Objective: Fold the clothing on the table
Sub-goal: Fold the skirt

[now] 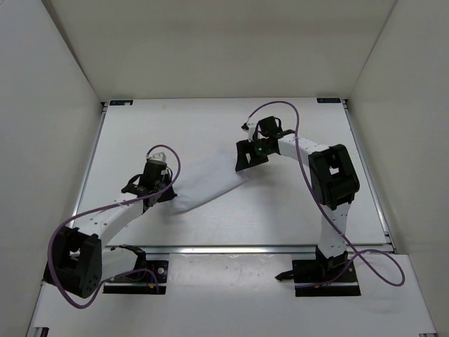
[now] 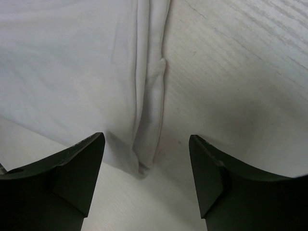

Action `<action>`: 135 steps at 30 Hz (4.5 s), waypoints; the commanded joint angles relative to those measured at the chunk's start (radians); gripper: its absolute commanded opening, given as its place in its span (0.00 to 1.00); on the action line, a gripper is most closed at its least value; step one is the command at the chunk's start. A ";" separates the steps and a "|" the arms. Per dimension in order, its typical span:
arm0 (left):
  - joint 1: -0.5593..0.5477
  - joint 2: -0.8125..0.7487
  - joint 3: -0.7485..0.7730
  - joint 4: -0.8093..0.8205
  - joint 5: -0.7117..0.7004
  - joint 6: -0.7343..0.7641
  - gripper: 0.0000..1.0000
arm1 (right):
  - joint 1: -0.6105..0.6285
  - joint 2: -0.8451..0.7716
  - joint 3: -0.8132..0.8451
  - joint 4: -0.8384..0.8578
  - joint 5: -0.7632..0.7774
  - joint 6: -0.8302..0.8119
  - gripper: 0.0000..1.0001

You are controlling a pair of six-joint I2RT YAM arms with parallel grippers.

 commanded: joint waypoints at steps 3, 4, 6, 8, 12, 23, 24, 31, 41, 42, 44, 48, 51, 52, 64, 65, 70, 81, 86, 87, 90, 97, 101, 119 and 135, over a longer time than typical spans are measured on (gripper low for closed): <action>0.021 0.083 0.055 0.005 -0.028 0.019 0.02 | -0.006 0.047 0.052 -0.018 0.014 -0.021 0.64; 0.022 0.109 0.061 0.008 -0.033 0.021 0.02 | -0.004 0.050 0.053 -0.021 0.012 -0.018 0.61; 0.038 0.150 0.088 0.001 -0.033 0.036 0.00 | -0.010 0.069 0.052 -0.028 0.000 -0.018 0.59; 0.047 0.189 0.094 0.004 -0.033 0.038 0.00 | -0.009 0.076 0.055 -0.031 -0.006 -0.015 0.57; 0.038 0.238 0.105 -0.004 -0.039 0.033 0.00 | -0.001 0.107 0.056 -0.041 -0.016 -0.008 0.56; 0.015 0.351 0.144 0.001 -0.028 0.035 0.00 | -0.009 0.168 0.078 -0.017 -0.143 0.047 0.44; 0.009 0.358 0.139 0.004 -0.018 0.036 0.00 | -0.009 0.182 0.082 -0.024 -0.144 0.043 0.41; -0.013 0.436 0.196 0.021 0.024 0.055 0.00 | 0.000 0.242 0.141 -0.075 -0.135 0.055 0.02; -0.106 0.564 0.358 0.005 0.105 0.082 0.00 | -0.053 0.156 0.292 -0.175 -0.049 0.035 0.00; -0.114 0.572 0.369 0.005 0.120 0.081 0.00 | -0.061 0.149 0.341 -0.187 -0.031 0.035 0.00; -0.112 0.594 0.380 0.021 0.163 0.075 0.00 | -0.047 0.138 0.420 -0.254 0.006 0.008 0.00; -0.125 0.621 0.403 0.041 0.211 0.076 0.00 | 0.014 0.124 0.567 -0.350 0.128 -0.063 0.00; -0.132 0.634 0.414 0.057 0.231 0.076 0.00 | 0.074 0.118 0.624 -0.409 0.199 -0.097 0.00; -0.131 0.640 0.415 0.074 0.239 0.075 0.00 | 0.100 0.104 0.616 -0.408 0.201 -0.097 0.00; -0.073 0.704 0.398 0.191 0.351 0.015 0.00 | 0.240 0.122 0.463 -0.275 0.011 0.064 0.00; -0.062 0.709 0.388 0.192 0.357 0.006 0.00 | 0.238 0.127 0.467 -0.273 -0.017 0.081 0.00; -0.027 0.706 0.354 0.241 0.409 -0.010 0.00 | 0.246 0.109 0.363 -0.171 -0.077 0.133 0.00; 0.029 0.579 0.299 0.301 0.466 -0.053 0.00 | 0.240 0.077 0.340 -0.101 -0.154 0.216 0.49; 0.074 0.487 0.271 0.298 0.504 -0.099 0.13 | 0.227 -0.069 0.297 -0.066 -0.099 0.233 0.62; 0.085 0.444 0.263 0.318 0.516 -0.103 0.18 | 0.223 -0.110 0.282 -0.045 -0.076 0.232 0.61; 0.124 0.305 0.225 0.305 0.487 -0.128 0.49 | 0.192 -0.207 0.142 0.063 -0.036 0.259 0.46; 0.129 0.172 0.263 0.267 0.412 -0.091 0.43 | 0.170 -0.155 0.001 0.095 -0.054 0.265 0.00; 0.062 0.238 0.242 0.321 0.368 -0.117 0.09 | 0.201 -0.062 -0.007 0.135 -0.074 0.250 0.00; 0.073 0.576 0.446 0.209 0.318 -0.017 0.05 | 0.166 -0.192 -0.007 0.158 -0.066 0.285 0.15; -0.013 0.191 0.440 -0.409 0.025 0.263 0.99 | -0.054 -0.406 -0.204 -0.088 0.421 0.179 0.79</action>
